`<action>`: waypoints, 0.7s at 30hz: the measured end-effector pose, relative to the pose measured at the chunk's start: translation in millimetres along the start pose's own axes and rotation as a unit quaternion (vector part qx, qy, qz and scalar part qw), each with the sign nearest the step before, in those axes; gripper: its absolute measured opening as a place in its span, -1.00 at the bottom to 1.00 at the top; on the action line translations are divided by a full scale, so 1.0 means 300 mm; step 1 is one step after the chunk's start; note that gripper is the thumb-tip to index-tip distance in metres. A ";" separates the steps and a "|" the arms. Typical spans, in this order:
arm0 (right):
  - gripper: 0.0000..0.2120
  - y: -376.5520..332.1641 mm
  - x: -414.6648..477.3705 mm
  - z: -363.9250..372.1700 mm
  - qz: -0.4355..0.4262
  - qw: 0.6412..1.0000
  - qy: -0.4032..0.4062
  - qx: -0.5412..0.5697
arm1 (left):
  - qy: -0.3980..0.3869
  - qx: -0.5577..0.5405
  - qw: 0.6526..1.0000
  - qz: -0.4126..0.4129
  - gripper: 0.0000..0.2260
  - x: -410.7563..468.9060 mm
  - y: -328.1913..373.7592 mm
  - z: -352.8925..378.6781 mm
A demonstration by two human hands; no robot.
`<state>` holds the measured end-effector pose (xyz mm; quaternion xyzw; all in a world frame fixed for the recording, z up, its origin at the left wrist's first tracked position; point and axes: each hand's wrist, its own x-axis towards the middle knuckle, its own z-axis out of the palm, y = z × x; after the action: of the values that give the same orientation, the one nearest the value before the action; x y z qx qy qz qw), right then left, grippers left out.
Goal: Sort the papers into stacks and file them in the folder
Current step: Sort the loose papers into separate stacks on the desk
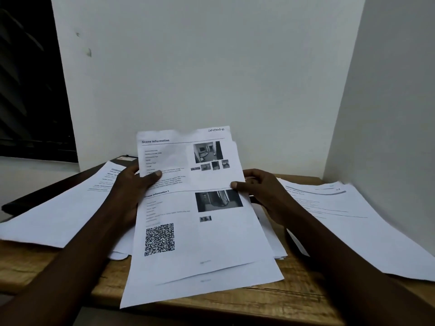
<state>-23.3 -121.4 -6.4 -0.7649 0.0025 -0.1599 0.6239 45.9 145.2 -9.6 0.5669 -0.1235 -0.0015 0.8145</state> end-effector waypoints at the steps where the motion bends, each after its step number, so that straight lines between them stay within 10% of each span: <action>1: -0.65 -0.001 -0.002 0.001 -0.002 1.000 0.008 0.003 | -0.002 -0.001 1.000 0.000 -0.70 -0.005 0.003 0.003; 15: -0.77 0.011 0.029 -0.053 -0.004 0.993 0.111 0.046 | -0.083 -0.008 0.995 -0.061 -0.72 -0.003 -0.013 0.008; 21: -0.75 0.031 0.056 -0.100 -0.007 0.973 0.231 0.005 | 0.027 0.002 0.999 -0.034 -0.78 0.018 -0.011 -0.010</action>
<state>-12.9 -155.6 -6.0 -0.7045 0.1402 -0.3367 0.6088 52.3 146.0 -12.5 0.5725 -0.0817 -0.0135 0.8157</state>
